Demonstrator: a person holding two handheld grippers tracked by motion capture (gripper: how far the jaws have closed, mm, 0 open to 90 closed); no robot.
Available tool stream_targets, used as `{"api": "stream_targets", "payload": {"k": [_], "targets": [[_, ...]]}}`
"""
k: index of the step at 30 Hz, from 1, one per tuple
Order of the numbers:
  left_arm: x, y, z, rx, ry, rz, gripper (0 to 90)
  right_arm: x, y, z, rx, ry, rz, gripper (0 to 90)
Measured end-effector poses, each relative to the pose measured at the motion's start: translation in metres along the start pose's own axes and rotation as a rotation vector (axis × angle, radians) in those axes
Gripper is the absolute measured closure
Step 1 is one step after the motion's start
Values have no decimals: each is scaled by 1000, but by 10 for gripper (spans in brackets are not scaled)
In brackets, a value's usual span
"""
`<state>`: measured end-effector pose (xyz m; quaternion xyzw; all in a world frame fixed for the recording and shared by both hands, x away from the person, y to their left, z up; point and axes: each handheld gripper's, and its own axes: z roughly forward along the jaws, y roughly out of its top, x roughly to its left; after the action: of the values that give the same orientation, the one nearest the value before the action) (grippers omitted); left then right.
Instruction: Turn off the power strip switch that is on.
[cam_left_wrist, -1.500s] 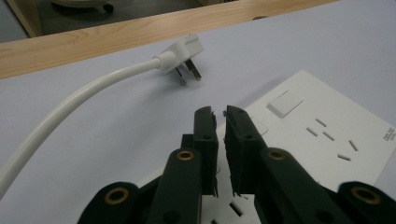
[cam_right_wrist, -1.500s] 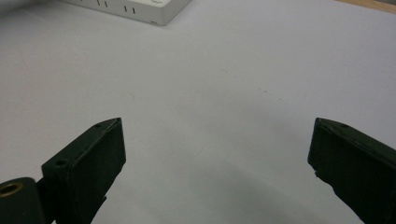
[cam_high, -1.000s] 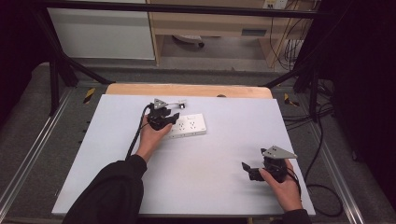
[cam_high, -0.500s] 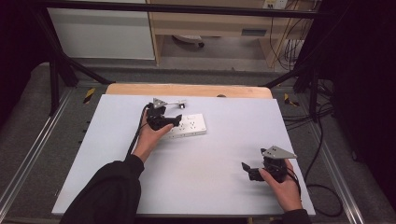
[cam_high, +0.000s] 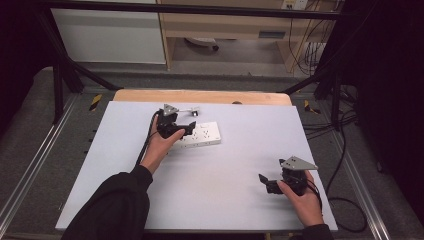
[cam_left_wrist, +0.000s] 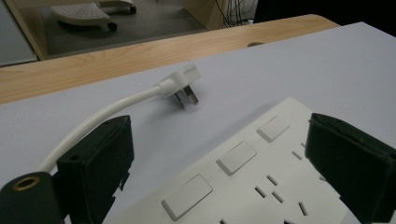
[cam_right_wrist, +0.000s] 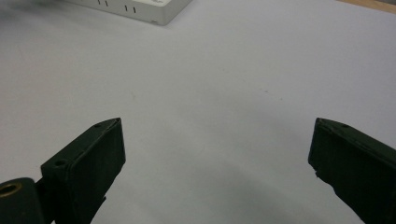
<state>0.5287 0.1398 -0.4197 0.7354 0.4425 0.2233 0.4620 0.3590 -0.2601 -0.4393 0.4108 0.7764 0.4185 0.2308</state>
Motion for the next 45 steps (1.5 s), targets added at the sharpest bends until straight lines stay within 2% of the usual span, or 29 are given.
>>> {"api": "stream_targets", "payload": {"k": [5,8,23,33,45], "targets": [[1,4,-4,-45,11,15,85,0,0,0,-1,0,-1,43],[1,5,-6,-62,8,0,84,0,0,0,-2,-1,0,43],[3,13,-23,-72,5,-1,86,0,0,0,-1,0,0,43],[5,22,-46,-70,-9,14,85,0,0,0,0,-2,0,41],[9,30,-83,-62,-15,15,78,0,0,-1,-1,-7,8,40]]}}
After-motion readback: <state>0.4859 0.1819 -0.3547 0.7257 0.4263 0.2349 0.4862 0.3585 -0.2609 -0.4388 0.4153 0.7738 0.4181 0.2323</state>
